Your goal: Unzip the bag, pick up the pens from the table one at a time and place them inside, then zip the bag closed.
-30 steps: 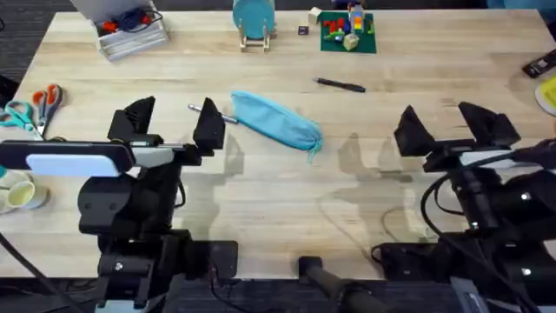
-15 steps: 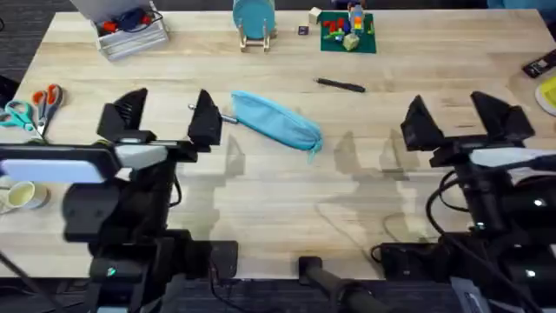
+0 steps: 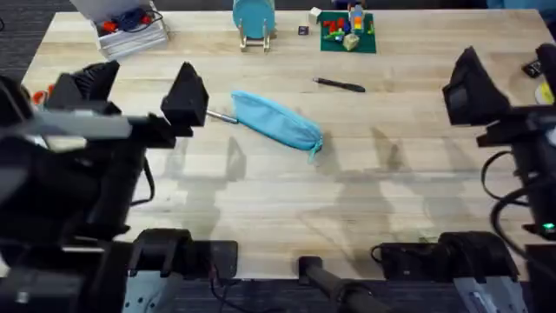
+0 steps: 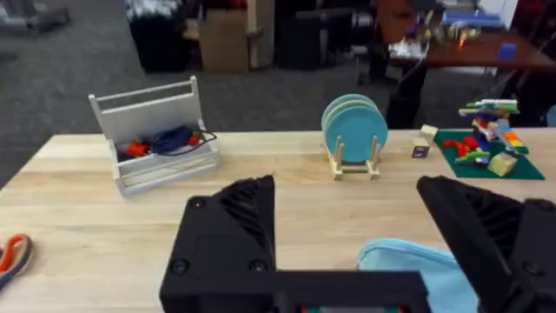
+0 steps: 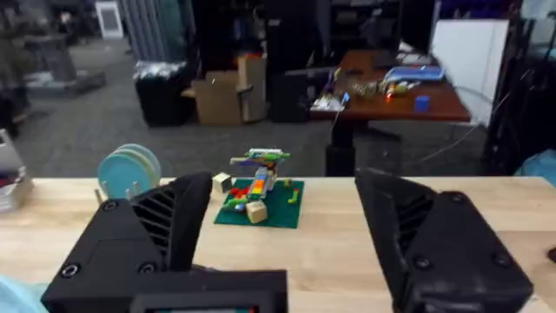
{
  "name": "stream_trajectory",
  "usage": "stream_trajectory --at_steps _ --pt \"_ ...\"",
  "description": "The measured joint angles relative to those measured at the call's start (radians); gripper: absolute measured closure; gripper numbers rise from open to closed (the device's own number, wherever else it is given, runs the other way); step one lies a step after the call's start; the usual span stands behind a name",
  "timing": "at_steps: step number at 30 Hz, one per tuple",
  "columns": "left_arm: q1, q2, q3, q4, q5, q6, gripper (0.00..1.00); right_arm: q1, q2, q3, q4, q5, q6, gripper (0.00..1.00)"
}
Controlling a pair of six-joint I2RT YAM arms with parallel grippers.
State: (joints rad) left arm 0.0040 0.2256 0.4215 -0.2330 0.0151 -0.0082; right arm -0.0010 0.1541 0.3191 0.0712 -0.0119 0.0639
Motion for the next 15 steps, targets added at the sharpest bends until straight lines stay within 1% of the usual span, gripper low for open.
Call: stream_trajectory --at_steps 4,8,15 --pt "0.0 0.139 0.122 -0.069 0.004 -0.004 0.01 0.001 0.113 0.099 -0.074 -0.019 0.008 0.005" --pt "0.0 0.276 0.252 -0.161 0.022 -0.008 0.01 0.001 0.242 0.216 -0.199 -0.031 0.011 0.005" --pt "0.0 0.498 0.473 -0.383 0.053 -0.008 0.01 0.001 0.467 0.438 -0.438 -0.055 0.011 0.005"
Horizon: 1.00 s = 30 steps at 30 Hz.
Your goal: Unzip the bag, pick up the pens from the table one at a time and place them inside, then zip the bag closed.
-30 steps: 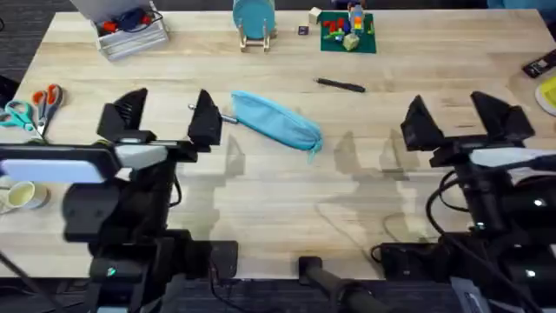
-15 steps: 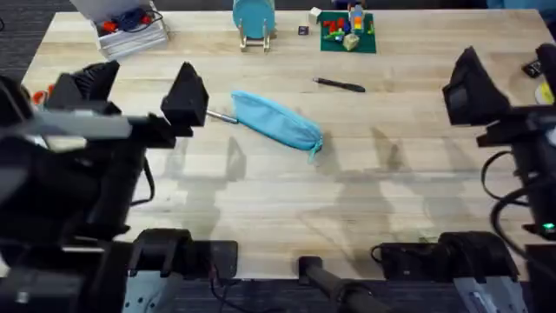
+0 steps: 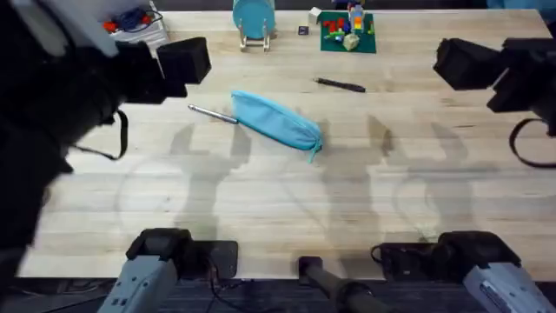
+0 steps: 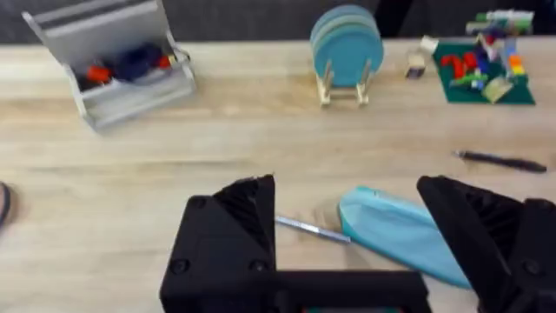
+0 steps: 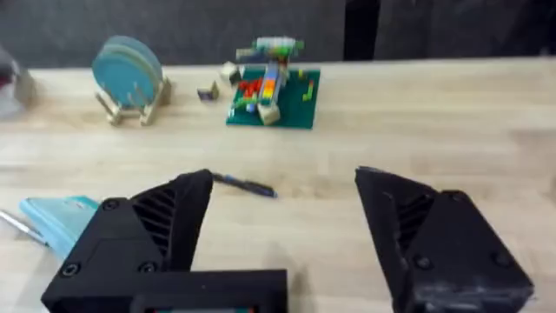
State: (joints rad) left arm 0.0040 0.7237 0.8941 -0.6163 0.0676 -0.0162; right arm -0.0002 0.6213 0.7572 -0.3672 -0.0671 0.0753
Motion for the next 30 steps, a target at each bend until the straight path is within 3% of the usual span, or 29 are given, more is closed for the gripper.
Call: stream_trajectory --at_steps 6,15,30 --pt "0.0 0.157 0.147 -0.168 0.019 -0.009 0.011 0.0 0.181 0.135 -0.17 -0.006 0.0 0.005" --pt "0.0 0.357 0.283 -0.317 0.033 -0.071 0.008 0.002 0.406 0.238 -0.322 -0.062 0.003 0.005" --pt "0.0 0.456 0.287 -0.338 0.048 -0.089 0.008 0.004 0.467 0.256 -0.34 -0.083 0.004 0.005"
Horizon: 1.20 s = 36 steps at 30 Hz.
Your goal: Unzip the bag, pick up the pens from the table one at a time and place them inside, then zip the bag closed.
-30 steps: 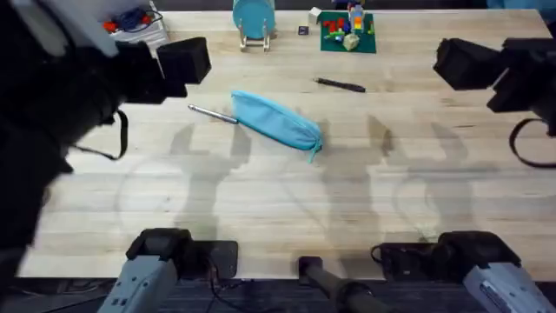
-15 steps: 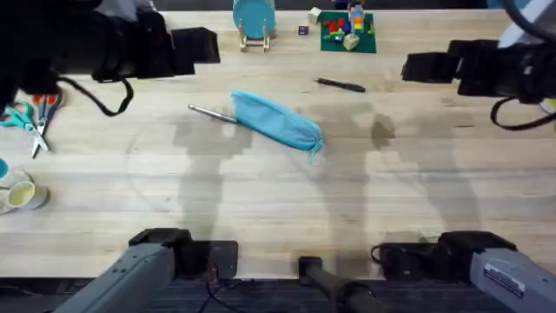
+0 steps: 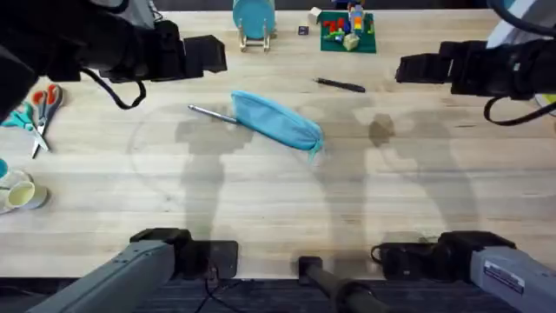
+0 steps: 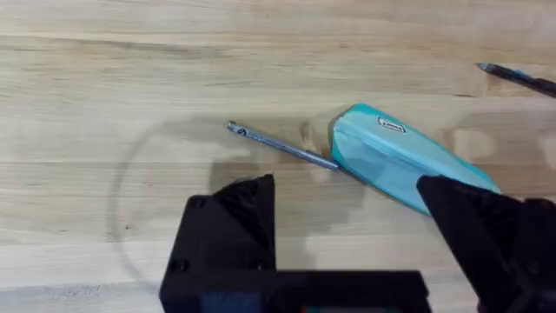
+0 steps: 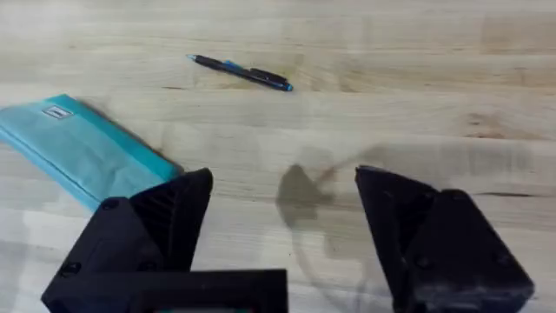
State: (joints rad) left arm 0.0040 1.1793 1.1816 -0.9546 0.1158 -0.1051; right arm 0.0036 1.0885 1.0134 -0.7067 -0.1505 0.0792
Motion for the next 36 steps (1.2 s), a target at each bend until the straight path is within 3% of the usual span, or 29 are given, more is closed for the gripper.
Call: stream_trajectory --at_steps 6,9,23,36 --pt "0.0 0.0 0.0 0.0 0.0 0.005 0.008 0.0 0.0 0.0 0.002 0.0 0.0 0.005" --pt "0.0 0.0 0.0 0.006 0.007 0.048 0.009 0.0 0.0 0.0 0.002 0.0 0.0 0.005" --pt "0.006 0.044 0.002 0.024 0.171 0.398 0.009 0.0 0.0 0.001 0.002 0.0 0.0 0.005" --pt "0.123 0.15 0.075 0.012 0.434 0.736 0.009 0.0 0.0 0.001 0.003 0.0 0.0 0.005"
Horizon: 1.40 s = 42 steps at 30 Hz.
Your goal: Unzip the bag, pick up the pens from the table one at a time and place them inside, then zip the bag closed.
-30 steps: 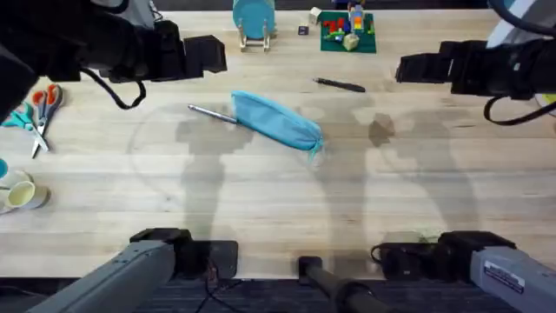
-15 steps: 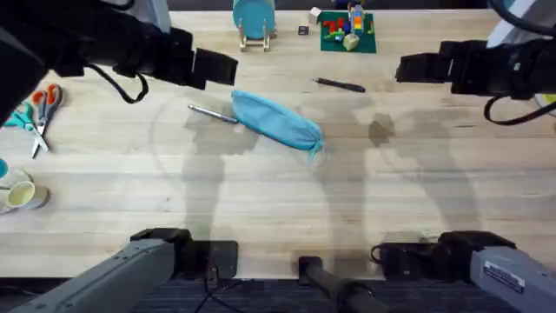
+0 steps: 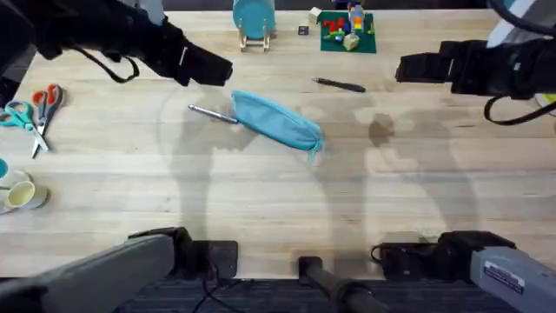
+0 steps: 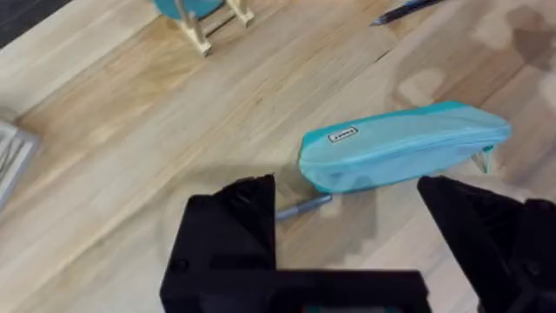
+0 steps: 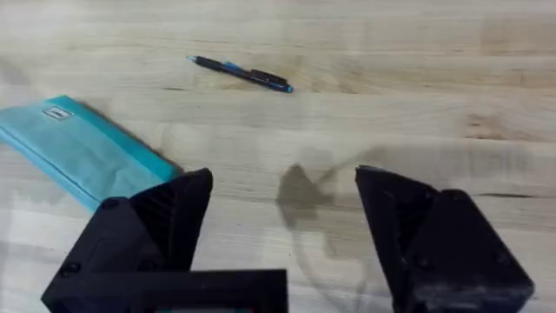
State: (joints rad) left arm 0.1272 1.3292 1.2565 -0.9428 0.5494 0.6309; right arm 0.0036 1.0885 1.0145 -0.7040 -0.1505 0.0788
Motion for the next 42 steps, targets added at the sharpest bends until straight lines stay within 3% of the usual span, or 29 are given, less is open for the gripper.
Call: stream_trajectory --at_steps 9,16,24,33,42 --pt "0.135 0.165 0.006 0.001 0.328 0.26 0.01 0.0 0.0 0.0 0.0 0.0 0.0 0.005" --pt "0.146 0.316 0.008 0.004 0.461 0.487 0.01 0.0 0.0 0.0 0.0 0.0 0.0 0.005" --pt "0.147 0.463 0.008 -0.01 0.513 0.716 0.009 0.0 0.0 0.0 0.0 0.0 0.0 0.005" --pt "0.147 0.514 0.011 -0.059 0.528 0.922 0.011 0.0 0.0 0.0 0.0 0.0 0.0 0.005" --pt "0.147 0.534 0.013 -0.154 0.453 1.11 0.01 0.0 0.0 0.0 -0.001 0.051 0.001 0.005"
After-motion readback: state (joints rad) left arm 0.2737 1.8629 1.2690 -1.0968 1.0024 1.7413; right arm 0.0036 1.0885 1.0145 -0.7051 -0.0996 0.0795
